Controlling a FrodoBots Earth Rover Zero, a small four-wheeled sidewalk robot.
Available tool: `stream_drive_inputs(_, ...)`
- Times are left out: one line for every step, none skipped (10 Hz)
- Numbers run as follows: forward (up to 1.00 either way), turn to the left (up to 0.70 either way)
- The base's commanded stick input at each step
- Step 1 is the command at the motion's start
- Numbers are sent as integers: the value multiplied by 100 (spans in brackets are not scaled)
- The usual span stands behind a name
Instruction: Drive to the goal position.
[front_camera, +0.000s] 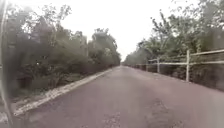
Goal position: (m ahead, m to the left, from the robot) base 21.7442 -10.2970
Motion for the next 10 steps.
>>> stream_drive_inputs(70, 0)
stream_drive_inputs(70, 0)
stream_drive_inputs(70, 0)
stream_drive_inputs(70, 0)
stream_drive_inputs(70, 0)
stream_drive_inputs(70, 0)
stream_drive_inputs(70, 0)
stream_drive_inputs(70, 0)
stream_drive_inputs(70, -3)
stream_drive_inputs(70, -19)
